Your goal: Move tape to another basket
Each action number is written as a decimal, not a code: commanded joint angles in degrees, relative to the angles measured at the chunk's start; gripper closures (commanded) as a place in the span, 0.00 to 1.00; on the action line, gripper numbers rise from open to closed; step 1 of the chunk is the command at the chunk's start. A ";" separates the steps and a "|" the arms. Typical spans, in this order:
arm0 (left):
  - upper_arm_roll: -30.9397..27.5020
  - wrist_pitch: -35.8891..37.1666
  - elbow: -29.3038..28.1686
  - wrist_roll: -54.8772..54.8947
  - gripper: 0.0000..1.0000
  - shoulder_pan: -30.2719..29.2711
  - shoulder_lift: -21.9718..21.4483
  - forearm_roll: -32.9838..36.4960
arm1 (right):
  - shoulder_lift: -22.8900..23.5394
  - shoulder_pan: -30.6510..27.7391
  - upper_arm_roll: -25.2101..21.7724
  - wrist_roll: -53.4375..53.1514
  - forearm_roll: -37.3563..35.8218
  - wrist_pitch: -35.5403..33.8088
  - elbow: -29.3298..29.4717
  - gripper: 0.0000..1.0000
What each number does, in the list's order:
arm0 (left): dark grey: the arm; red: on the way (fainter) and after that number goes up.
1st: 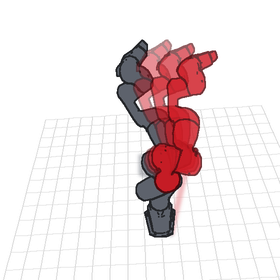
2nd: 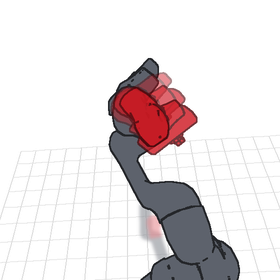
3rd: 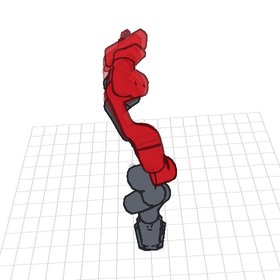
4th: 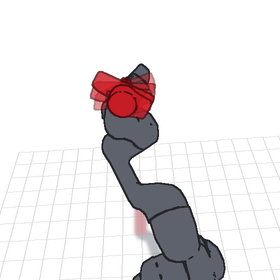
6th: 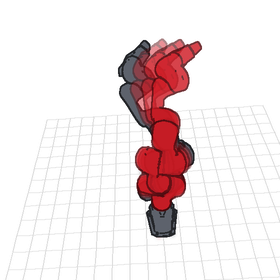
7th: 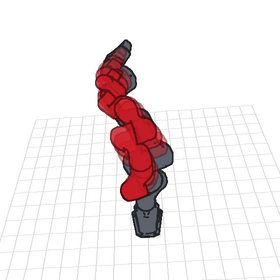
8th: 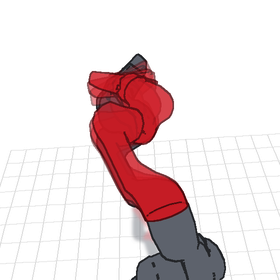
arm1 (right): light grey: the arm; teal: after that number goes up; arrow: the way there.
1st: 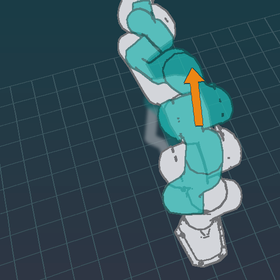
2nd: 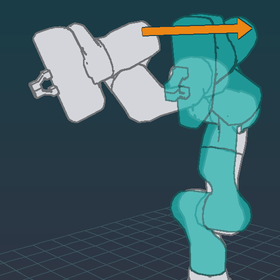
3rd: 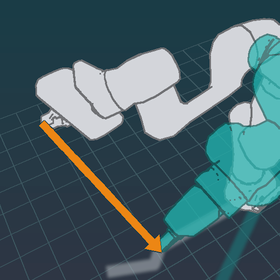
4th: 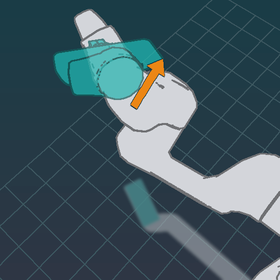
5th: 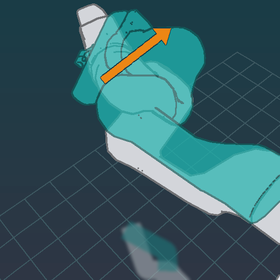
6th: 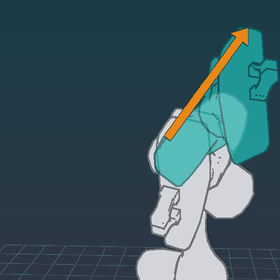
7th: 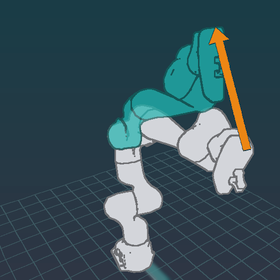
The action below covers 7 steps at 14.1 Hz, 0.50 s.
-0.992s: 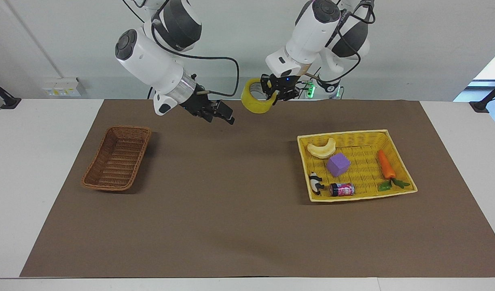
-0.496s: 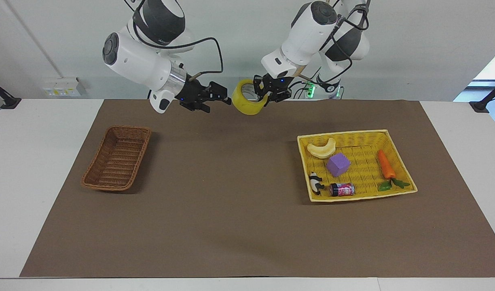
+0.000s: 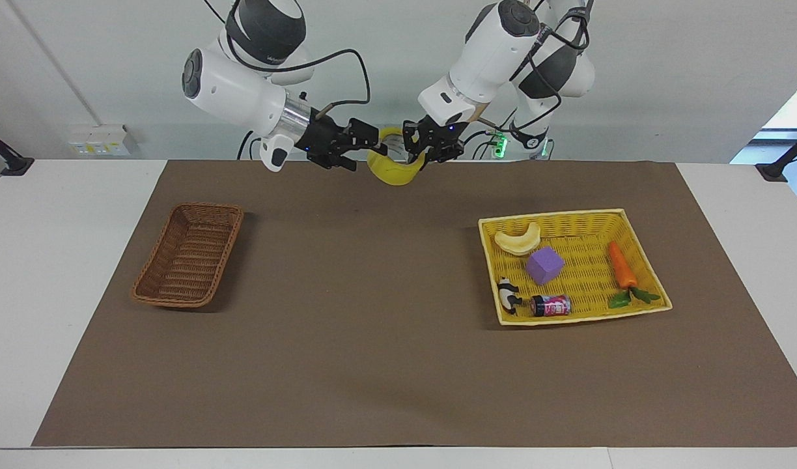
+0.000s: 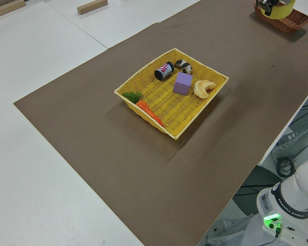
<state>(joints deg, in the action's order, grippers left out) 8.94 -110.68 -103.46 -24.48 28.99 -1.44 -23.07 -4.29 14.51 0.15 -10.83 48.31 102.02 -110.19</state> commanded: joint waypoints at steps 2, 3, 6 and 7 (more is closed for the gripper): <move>-1.03 -1.47 -0.87 -0.92 1.00 1.25 -0.75 -1.27 | -3.54 1.31 -0.06 1.69 0.92 3.10 -5.21 0.00; -1.03 -1.47 -0.87 -0.92 1.00 1.25 -0.75 -1.36 | -3.54 1.31 -0.06 1.52 0.56 2.92 -5.21 0.00; -1.03 -1.30 -0.87 -0.92 1.00 1.25 -0.75 -1.54 | -3.54 1.39 -0.06 -0.49 0.12 3.27 -5.21 0.42; -1.03 -1.30 -0.87 -0.92 1.00 1.25 -0.84 -1.62 | -3.54 1.39 -0.06 -1.90 -0.23 3.18 -5.21 0.59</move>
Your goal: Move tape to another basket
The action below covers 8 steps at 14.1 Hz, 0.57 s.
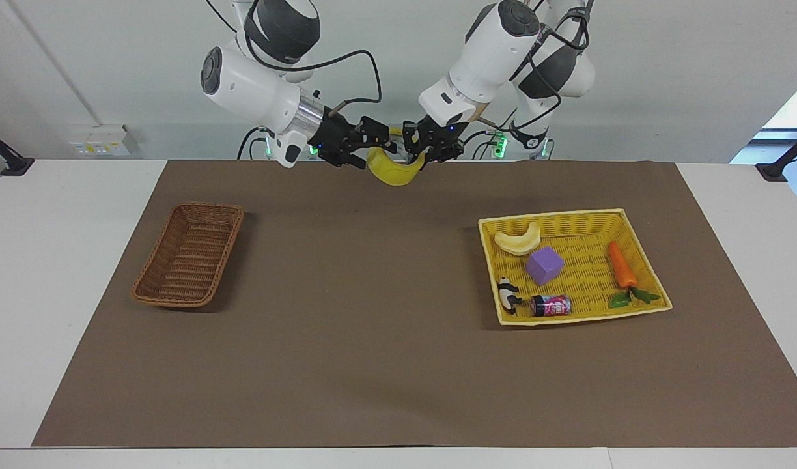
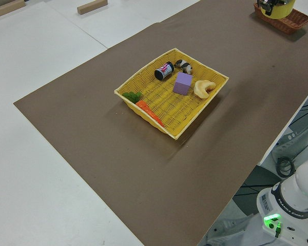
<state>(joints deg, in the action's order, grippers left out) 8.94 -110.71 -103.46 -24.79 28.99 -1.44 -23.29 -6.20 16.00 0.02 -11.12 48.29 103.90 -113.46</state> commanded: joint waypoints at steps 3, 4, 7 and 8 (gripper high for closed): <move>-1.03 -1.01 -0.86 -0.61 1.00 1.25 -0.84 -1.32 | -1.54 -0.01 0.15 -4.07 -1.88 1.13 -1.68 1.00; -1.03 -1.09 -0.86 -0.61 1.00 1.25 -0.84 -1.32 | -1.45 -0.01 0.15 -4.95 -1.97 1.13 -1.50 1.00; -1.20 -1.09 -0.51 -0.60 0.00 1.25 -0.67 -1.23 | -0.84 -0.09 0.15 -4.96 -3.90 0.96 -0.63 1.00; -1.20 -0.57 -0.51 -0.61 0.00 1.16 -0.67 -1.23 | -0.66 -0.09 0.15 -4.96 -3.90 0.96 -0.28 1.00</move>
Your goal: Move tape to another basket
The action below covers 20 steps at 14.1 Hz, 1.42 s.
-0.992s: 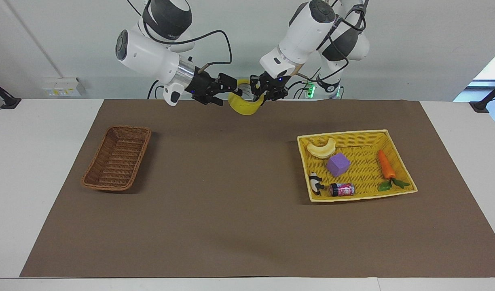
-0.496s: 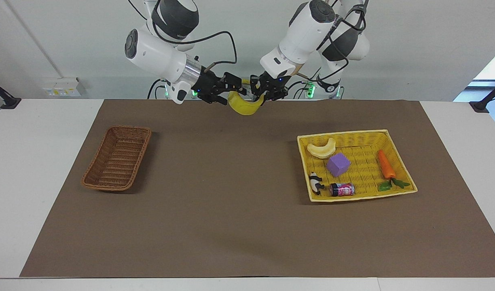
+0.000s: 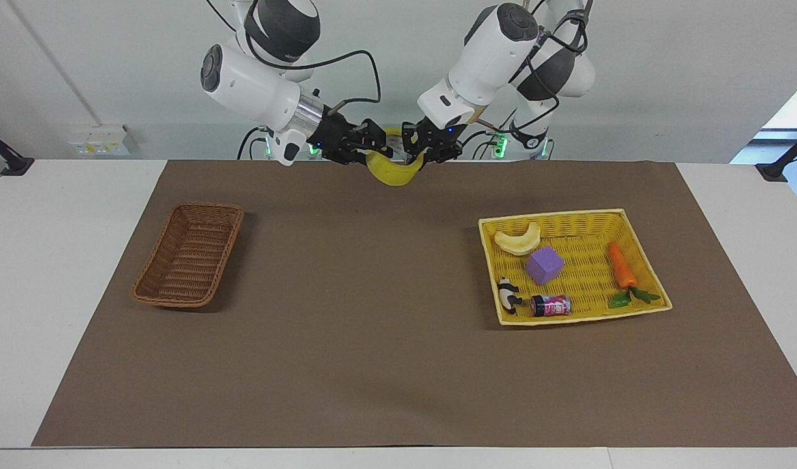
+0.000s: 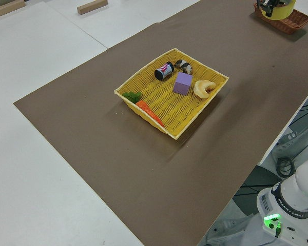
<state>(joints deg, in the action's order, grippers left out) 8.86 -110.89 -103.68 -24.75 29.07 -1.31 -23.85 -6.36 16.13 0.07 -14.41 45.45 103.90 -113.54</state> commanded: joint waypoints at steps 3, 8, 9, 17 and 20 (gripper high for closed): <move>-1.12 -0.20 0.14 -0.65 0.00 0.73 -0.89 -0.68 | -0.23 -1.01 0.10 -1.77 -1.24 -0.54 1.21 1.00; -1.65 1.11 0.41 0.32 0.00 -2.78 -1.33 0.29 | 0.12 -4.87 0.01 -0.89 -6.93 -3.97 2.36 1.00; -1.65 1.81 0.41 0.41 0.00 -4.44 -1.16 0.38 | 0.21 -5.75 0.01 -0.80 -8.69 -3.97 2.36 1.00; -1.65 2.69 0.58 10.85 0.00 -16.93 -0.10 8.62 | 2.05 -21.55 -0.33 18.06 -28.29 -3.63 2.36 1.00; -1.65 5.50 1.02 12.44 0.00 -20.27 -0.01 16.53 | 5.30 -28.32 -0.43 28.61 -30.93 -0.99 2.79 1.00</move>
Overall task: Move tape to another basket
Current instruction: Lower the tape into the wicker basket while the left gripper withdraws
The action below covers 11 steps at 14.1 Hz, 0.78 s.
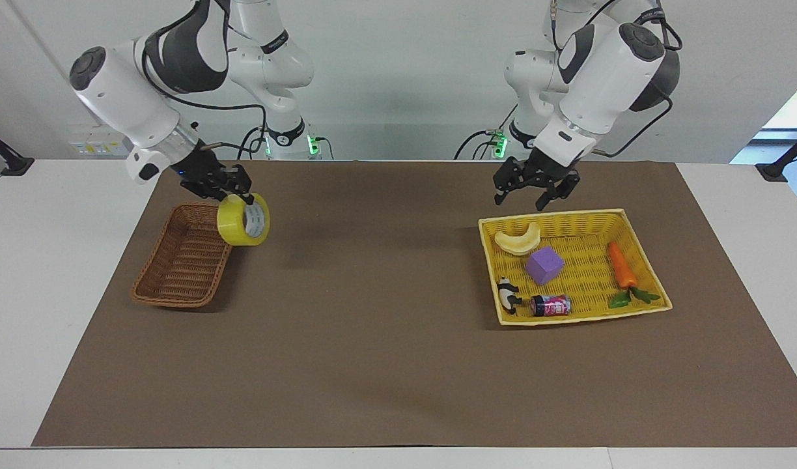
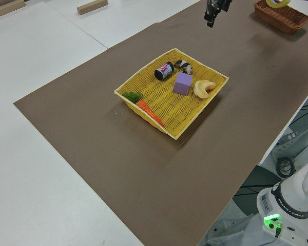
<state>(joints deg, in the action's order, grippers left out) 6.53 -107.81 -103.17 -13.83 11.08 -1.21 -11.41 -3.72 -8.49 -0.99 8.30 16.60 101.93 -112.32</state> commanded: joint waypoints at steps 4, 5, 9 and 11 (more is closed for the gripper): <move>0.59 6.63 1.04 9.59 0.00 -8.25 -0.90 6.23 | 4.69 -8.47 0.64 12.26 -4.03 2.66 1.23 1.00; 0.59 9.44 1.83 12.31 0.00 -10.27 -1.16 6.31 | 4.87 -8.56 0.64 12.35 -4.03 2.75 0.88 1.00; 0.59 14.64 4.64 19.10 0.00 -14.51 -1.69 8.93 | 6.80 -10.05 0.64 14.54 -4.12 5.47 -0.27 1.00; 0.68 16.23 5.52 20.24 0.00 -13.98 -1.69 14.03 | 8.46 -10.49 0.64 15.33 -4.12 7.05 -0.70 1.00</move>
<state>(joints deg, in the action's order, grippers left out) 6.40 -93.79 -98.78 5.19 -3.15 -2.65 -1.40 3.47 -17.49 -1.17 21.36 13.56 107.03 -112.60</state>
